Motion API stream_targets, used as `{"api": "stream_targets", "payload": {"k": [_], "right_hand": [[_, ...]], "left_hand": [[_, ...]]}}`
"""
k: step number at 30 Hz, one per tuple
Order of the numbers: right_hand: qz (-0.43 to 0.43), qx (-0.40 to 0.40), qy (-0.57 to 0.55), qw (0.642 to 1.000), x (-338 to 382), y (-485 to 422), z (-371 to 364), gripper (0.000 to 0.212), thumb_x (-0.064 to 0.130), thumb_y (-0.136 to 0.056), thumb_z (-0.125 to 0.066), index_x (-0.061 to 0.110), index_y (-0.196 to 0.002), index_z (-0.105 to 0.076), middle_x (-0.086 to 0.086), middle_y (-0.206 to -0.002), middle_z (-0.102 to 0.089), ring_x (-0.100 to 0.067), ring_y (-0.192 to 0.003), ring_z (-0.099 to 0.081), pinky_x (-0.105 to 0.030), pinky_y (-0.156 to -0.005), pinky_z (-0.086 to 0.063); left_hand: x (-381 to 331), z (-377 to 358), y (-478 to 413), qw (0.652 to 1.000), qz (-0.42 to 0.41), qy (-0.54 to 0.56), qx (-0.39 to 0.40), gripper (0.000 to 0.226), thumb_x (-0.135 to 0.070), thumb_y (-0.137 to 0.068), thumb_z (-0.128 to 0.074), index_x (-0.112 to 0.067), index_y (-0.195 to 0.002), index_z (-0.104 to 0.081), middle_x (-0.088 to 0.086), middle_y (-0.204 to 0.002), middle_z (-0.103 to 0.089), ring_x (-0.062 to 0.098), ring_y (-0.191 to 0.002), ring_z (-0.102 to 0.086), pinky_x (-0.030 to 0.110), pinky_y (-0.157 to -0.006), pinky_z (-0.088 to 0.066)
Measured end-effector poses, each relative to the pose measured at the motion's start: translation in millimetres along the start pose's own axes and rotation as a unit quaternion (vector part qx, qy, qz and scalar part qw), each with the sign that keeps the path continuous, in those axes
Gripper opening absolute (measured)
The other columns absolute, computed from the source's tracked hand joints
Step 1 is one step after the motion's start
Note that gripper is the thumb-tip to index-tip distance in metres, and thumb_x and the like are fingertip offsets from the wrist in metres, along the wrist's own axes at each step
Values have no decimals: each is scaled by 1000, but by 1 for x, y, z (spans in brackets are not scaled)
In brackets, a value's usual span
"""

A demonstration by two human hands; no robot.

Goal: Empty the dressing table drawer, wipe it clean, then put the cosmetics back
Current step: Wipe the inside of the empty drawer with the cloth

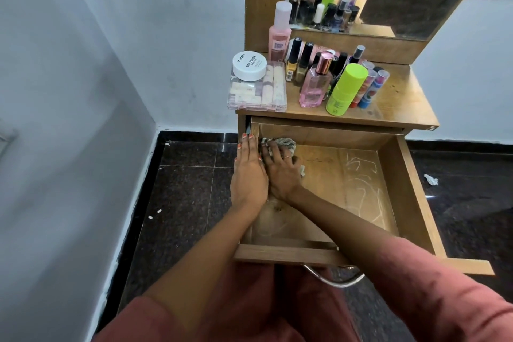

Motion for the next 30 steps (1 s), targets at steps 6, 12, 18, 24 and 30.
{"api": "stream_targets", "payload": {"k": [6, 12, 18, 24, 30], "right_hand": [[111, 17, 29, 993, -15, 31, 2, 59, 39, -95, -32, 18, -147, -12, -5, -156, -6, -27, -139, -16, -47, -103, -30], [175, 37, 60, 982, -20, 56, 2, 56, 38, -96, -31, 18, -146, -15, -5, -156, -9, -26, -139, -19, -44, -101, -32], [116, 4, 44, 992, -16, 30, 6, 54, 36, -98, -28, 14, -146, -16, -4, -154, -15, -26, -138, -20, -44, -103, -33], [39, -8, 20, 999, -4, 3, 10, 57, 34, -96, -33, 12, -145, -14, -7, -152, -19, -29, -136, -23, -47, -99, -35], [25, -5, 44, 999, -1, 4, 4, 63, 32, -94, -37, 11, -146, -9, -9, -154, -14, -28, -140, -18, -54, -112, -13]], "left_hand": [[1, 2, 2, 1000, -12, -14, 10, 52, -15, -100, -26, -15, -147, -5, -2, -157, 1, 20, -143, -17, 42, -107, -38], [3, 4, 4, 1000, -26, -2, 11, 52, -17, -100, -26, -15, -147, -5, -3, -157, 1, 21, -143, -18, 43, -105, -40], [4, 1, 6, 999, -35, -6, -2, 51, -15, -100, -25, -13, -147, -7, 0, -157, 0, 19, -144, -14, 41, -109, -35], [4, 0, 8, 999, -46, 7, -11, 50, -12, -100, -25, -11, -147, -9, 4, -157, -4, 16, -144, -10, 39, -114, -29], [5, -3, 9, 996, -45, -67, -34, 51, -11, -99, -25, -9, -147, -7, 7, -157, -3, 20, -145, -9, 29, -118, -10]]}}
Point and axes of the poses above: each hand's wrist, its own y-axis away from the middle knuckle, its own z-axis out of the back of the hand, x = y × z, the point moved 1 cm from there along -y, towards the middle knuckle
